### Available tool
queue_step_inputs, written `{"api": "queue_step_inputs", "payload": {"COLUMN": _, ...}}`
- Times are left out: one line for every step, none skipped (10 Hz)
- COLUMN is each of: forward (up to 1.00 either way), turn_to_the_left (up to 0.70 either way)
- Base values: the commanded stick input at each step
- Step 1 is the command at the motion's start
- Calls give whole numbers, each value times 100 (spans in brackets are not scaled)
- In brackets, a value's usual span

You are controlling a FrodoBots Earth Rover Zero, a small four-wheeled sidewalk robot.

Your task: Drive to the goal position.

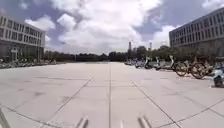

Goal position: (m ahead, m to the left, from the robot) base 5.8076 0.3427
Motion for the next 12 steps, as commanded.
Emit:
{"api": "queue_step_inputs", "payload": {"forward": 50, "turn_to_the_left": 0}}
{"api": "queue_step_inputs", "payload": {"forward": 50, "turn_to_the_left": 0}}
{"api": "queue_step_inputs", "payload": {"forward": 50, "turn_to_the_left": 0}}
{"api": "queue_step_inputs", "payload": {"forward": 50, "turn_to_the_left": 0}}
{"api": "queue_step_inputs", "payload": {"forward": 50, "turn_to_the_left": 0}}
{"api": "queue_step_inputs", "payload": {"forward": 50, "turn_to_the_left": 0}}
{"api": "queue_step_inputs", "payload": {"forward": 50, "turn_to_the_left": 0}}
{"api": "queue_step_inputs", "payload": {"forward": 50, "turn_to_the_left": 0}}
{"api": "queue_step_inputs", "payload": {"forward": 50, "turn_to_the_left": 0}}
{"api": "queue_step_inputs", "payload": {"forward": 50, "turn_to_the_left": 0}}
{"api": "queue_step_inputs", "payload": {"forward": 50, "turn_to_the_left": 0}}
{"api": "queue_step_inputs", "payload": {"forward": 50, "turn_to_the_left": 0}}
